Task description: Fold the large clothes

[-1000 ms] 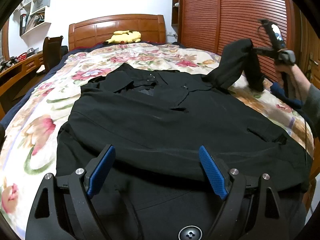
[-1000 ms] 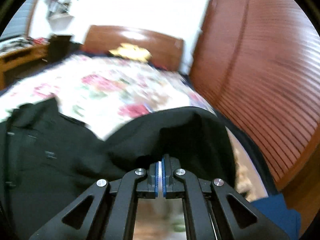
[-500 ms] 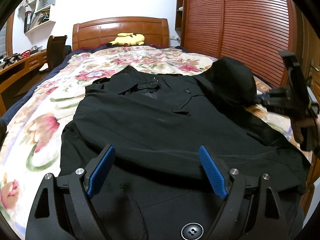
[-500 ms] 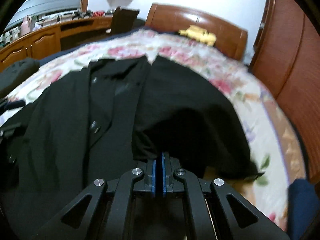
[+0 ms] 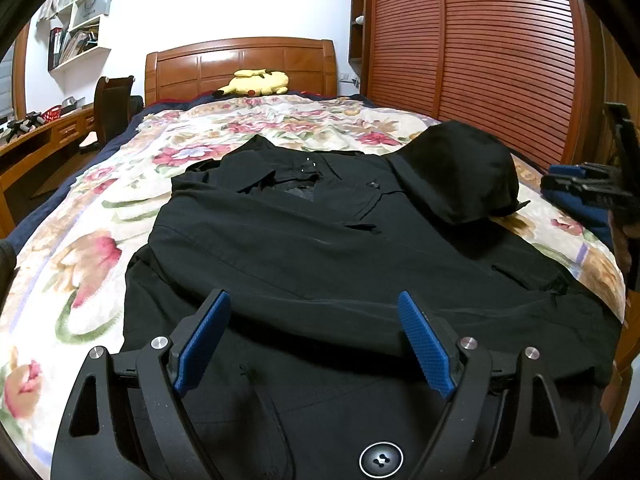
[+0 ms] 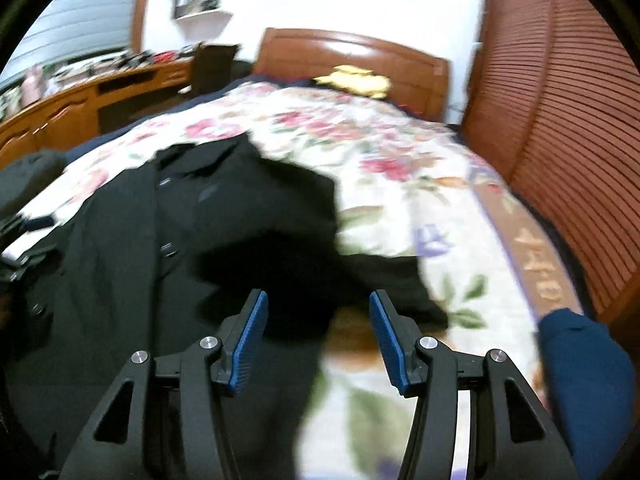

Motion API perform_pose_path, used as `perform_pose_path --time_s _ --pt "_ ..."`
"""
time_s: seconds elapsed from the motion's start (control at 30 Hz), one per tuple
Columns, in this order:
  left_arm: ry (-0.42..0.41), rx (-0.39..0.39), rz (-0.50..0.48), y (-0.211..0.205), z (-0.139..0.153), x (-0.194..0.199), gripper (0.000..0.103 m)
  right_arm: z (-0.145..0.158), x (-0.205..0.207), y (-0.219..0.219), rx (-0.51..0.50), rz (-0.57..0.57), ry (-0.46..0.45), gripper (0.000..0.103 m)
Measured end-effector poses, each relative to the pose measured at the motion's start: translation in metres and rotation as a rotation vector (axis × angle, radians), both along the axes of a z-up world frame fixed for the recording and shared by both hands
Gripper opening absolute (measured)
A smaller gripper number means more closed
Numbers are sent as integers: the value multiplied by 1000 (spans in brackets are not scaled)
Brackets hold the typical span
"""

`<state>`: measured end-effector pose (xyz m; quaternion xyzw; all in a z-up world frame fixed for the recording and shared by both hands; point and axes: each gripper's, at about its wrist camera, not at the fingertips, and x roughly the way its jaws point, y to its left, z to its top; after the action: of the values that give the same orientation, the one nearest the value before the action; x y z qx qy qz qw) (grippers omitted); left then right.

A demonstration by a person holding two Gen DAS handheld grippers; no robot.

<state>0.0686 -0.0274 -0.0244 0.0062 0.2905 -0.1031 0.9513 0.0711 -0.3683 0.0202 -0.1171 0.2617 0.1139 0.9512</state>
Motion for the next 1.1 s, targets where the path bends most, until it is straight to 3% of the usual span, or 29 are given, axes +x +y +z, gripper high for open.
perform_pose_path --time_s 0.23,0.37,0.63,0.83,0.93,1.03,1.1 --pt "2 0 1 0 0 0 86 -13 54 -34 55 -203 1 59" --pt "7 -1 0 0 -1 0 86 -39 89 -36 118 -283 81 59" --pt "8 12 -14 -3 0 2 86 -79 123 -19 130 -257 318 59" --pt "4 5 -11 -3 0 1 86 -86 126 -12 110 -236 331 59" --pt "0 5 -10 -2 1 0 86 -87 125 -15 120 -216 336 47" --pt "-11 17 -11 -1 4 -5 86 -81 117 -13 60 -190 313 18" --pt "-24 30 -10 1 5 -9 86 -65 102 -8 16 -206 241 12"
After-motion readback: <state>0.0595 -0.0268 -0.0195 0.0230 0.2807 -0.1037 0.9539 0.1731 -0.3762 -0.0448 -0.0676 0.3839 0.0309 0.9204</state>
